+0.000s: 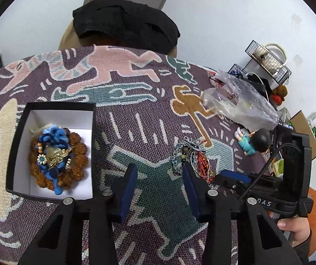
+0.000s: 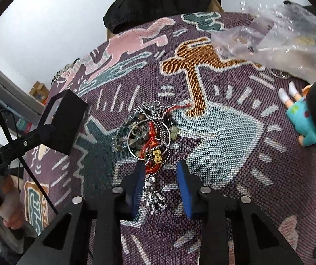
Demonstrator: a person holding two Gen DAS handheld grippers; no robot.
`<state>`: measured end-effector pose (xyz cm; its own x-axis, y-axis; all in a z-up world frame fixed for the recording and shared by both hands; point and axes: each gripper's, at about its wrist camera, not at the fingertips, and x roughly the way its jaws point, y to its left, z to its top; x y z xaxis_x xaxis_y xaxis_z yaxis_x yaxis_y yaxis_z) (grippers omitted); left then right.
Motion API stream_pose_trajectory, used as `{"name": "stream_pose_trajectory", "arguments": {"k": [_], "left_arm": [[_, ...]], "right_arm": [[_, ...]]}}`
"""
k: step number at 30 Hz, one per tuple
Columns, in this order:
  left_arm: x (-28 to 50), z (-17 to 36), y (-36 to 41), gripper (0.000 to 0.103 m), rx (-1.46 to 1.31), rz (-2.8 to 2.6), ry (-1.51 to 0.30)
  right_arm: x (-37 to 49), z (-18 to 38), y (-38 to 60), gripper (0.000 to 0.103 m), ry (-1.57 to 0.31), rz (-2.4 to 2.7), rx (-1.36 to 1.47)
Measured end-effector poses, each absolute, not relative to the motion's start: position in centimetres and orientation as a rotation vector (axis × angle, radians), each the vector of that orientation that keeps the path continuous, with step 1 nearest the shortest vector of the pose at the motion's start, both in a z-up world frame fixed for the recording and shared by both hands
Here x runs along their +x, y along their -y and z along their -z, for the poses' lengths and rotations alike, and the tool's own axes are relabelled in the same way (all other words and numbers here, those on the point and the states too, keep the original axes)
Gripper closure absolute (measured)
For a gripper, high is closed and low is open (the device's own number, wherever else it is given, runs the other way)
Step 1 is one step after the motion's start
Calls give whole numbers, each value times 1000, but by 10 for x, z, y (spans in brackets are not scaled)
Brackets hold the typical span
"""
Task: Organize jewelry
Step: 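Grasp the red-string charm chain with the right gripper while the left gripper grasps a beaded chain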
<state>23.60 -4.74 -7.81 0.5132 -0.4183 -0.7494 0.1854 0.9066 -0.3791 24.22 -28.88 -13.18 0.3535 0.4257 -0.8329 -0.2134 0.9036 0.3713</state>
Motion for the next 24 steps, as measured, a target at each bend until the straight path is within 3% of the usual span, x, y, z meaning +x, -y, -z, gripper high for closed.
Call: {"name": "stream_pose_trajectory", "arguments": {"k": [4, 8, 11, 24], "left_arm": [[238, 82, 51, 59, -258, 373, -979], [240, 86, 55, 59, -254, 378, -988], [243, 88, 59, 59, -248, 384, -992], [264, 110, 88, 59, -236, 400, -1057]], "right_arm": [[245, 137, 287, 74, -1144, -425, 223], [250, 142, 282, 88, -1147, -445, 225], [253, 143, 282, 94, -1137, -449, 233], [239, 103, 308, 94, -1047, -446, 234]]}}
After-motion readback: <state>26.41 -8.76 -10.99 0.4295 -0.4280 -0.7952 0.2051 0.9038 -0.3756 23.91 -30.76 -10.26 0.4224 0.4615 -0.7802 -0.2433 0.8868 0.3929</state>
